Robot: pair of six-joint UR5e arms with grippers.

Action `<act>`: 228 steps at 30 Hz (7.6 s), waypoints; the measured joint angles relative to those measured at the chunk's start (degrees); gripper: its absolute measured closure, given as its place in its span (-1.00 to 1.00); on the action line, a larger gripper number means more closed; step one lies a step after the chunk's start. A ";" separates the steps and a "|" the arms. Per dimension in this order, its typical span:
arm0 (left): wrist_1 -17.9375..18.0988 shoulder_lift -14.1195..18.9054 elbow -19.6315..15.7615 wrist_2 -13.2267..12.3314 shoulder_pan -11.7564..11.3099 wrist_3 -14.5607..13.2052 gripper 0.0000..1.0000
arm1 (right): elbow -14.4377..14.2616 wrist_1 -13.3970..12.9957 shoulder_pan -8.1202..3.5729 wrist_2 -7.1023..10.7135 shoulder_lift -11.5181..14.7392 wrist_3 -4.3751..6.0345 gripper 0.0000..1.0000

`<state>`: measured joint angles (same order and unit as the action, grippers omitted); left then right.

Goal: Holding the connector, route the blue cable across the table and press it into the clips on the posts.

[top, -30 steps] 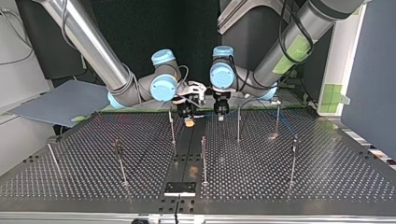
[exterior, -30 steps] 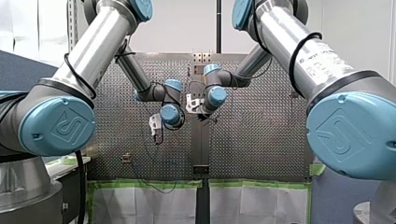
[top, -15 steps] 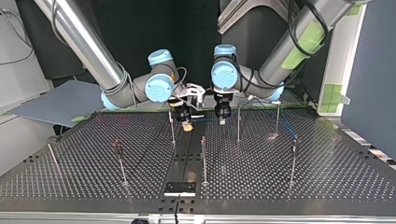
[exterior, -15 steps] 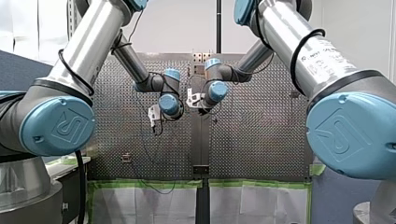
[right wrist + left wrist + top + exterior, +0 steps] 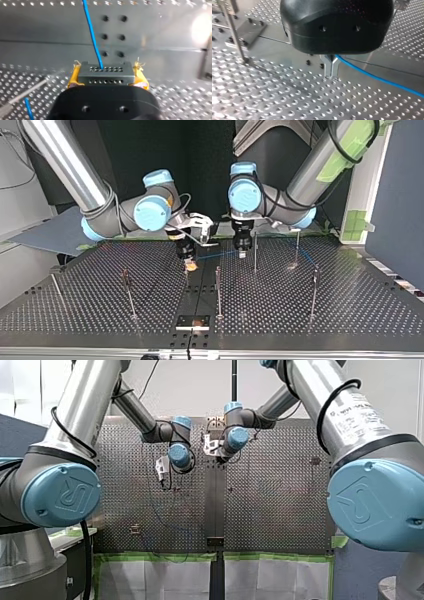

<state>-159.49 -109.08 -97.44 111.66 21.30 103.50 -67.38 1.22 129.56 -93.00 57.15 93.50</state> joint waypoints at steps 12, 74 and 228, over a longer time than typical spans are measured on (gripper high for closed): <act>-1.75 6.21 0.34 -0.25 -0.16 -0.75 1.00 | 0.00 3.08 -0.80 0.64 6.11 0.16 1.00; -6.34 -1.23 15.54 -9.90 -4.46 -0.74 1.00 | 2.72 2.92 -7.68 8.66 6.69 3.49 1.00; -19.79 -10.91 35.55 8.08 10.12 -5.49 0.59 | 2.90 3.49 -10.67 9.41 7.51 3.55 1.00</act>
<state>-179.28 -120.00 -61.89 119.73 31.42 98.00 -64.48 4.72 118.89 -83.59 64.65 97.05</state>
